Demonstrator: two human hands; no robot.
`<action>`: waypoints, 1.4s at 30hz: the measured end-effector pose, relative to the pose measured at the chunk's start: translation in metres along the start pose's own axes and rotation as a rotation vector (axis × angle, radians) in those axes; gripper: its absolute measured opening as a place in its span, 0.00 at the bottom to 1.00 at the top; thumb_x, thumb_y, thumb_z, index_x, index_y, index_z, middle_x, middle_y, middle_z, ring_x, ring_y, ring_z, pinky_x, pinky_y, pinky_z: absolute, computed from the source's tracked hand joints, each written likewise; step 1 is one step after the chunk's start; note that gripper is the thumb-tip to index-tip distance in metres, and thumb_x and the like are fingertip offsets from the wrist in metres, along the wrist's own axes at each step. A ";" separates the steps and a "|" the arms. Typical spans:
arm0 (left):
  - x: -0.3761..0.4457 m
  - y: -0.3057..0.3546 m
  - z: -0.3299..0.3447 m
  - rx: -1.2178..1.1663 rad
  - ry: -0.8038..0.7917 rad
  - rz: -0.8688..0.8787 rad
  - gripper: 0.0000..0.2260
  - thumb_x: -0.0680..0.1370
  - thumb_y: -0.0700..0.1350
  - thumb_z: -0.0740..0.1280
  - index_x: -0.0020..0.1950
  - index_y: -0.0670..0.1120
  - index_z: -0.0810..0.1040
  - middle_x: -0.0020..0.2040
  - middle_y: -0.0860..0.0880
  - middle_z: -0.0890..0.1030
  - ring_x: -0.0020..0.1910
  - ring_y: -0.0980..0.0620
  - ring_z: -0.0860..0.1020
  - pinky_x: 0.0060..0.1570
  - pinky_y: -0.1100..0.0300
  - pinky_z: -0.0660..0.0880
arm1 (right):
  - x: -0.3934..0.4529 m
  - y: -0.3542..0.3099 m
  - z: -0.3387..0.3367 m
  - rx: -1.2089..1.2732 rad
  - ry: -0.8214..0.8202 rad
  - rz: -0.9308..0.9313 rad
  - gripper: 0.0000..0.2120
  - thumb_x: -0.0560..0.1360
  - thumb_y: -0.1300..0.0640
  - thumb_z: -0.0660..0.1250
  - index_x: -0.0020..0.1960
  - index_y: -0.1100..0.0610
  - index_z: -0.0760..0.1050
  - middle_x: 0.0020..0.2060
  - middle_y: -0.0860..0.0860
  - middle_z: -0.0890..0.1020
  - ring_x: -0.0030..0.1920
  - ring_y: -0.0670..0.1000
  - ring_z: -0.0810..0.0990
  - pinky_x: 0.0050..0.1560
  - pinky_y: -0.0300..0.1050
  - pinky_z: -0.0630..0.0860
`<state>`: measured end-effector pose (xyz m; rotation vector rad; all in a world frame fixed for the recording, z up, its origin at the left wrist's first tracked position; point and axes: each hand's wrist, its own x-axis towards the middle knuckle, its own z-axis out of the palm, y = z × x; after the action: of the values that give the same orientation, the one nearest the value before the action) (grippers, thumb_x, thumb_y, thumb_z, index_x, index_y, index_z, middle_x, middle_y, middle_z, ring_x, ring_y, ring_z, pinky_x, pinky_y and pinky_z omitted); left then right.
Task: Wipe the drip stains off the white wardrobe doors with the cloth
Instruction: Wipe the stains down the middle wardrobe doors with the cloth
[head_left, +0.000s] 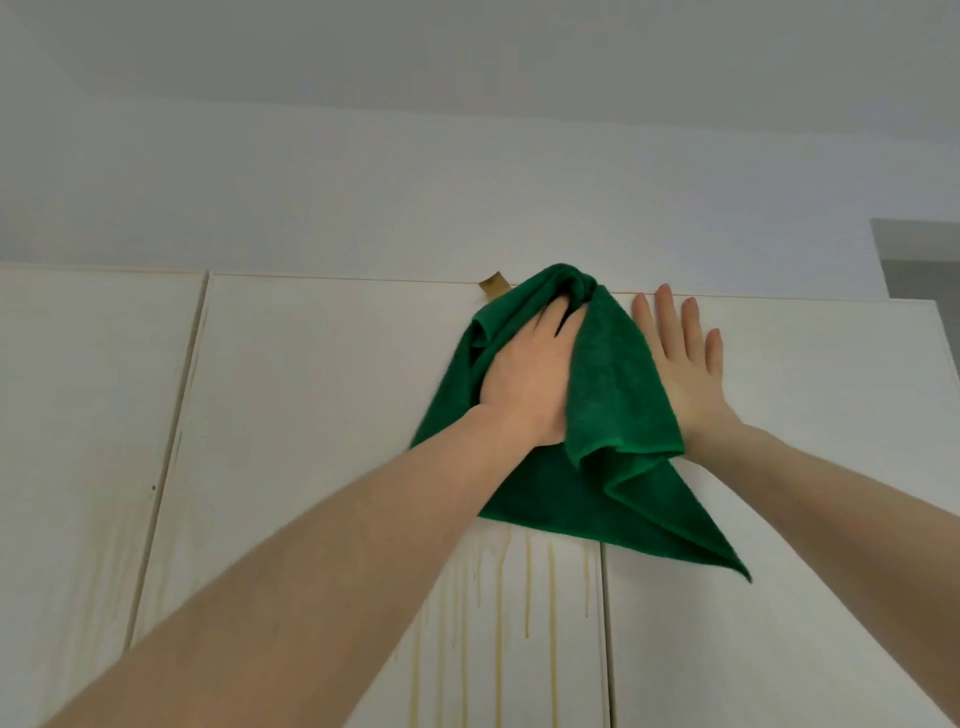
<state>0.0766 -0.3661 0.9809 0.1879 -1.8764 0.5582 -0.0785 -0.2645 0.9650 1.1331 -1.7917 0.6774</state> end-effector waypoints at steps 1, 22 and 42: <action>0.001 0.000 -0.001 -0.020 -0.039 0.011 0.38 0.75 0.55 0.71 0.80 0.48 0.58 0.78 0.47 0.61 0.73 0.47 0.66 0.70 0.50 0.69 | 0.000 0.000 -0.001 -0.017 -0.009 0.000 0.60 0.65 0.22 0.53 0.81 0.51 0.28 0.80 0.50 0.30 0.80 0.59 0.30 0.78 0.64 0.35; -0.125 -0.208 -0.142 0.361 -0.188 -0.425 0.44 0.73 0.53 0.75 0.81 0.43 0.54 0.72 0.37 0.64 0.70 0.35 0.65 0.64 0.35 0.70 | -0.004 -0.007 -0.006 0.080 0.024 0.067 0.31 0.85 0.44 0.43 0.83 0.49 0.33 0.81 0.48 0.32 0.81 0.55 0.31 0.79 0.59 0.33; -0.034 -0.033 -0.019 0.005 -0.025 -0.045 0.30 0.82 0.57 0.60 0.82 0.51 0.55 0.81 0.49 0.56 0.76 0.46 0.61 0.70 0.49 0.67 | -0.004 -0.011 -0.009 0.049 -0.020 0.076 0.31 0.85 0.45 0.43 0.82 0.49 0.30 0.81 0.49 0.30 0.80 0.56 0.28 0.79 0.59 0.32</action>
<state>0.1178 -0.3905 0.9640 0.2408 -1.8907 0.5324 -0.0641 -0.2604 0.9658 1.1127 -1.8516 0.7613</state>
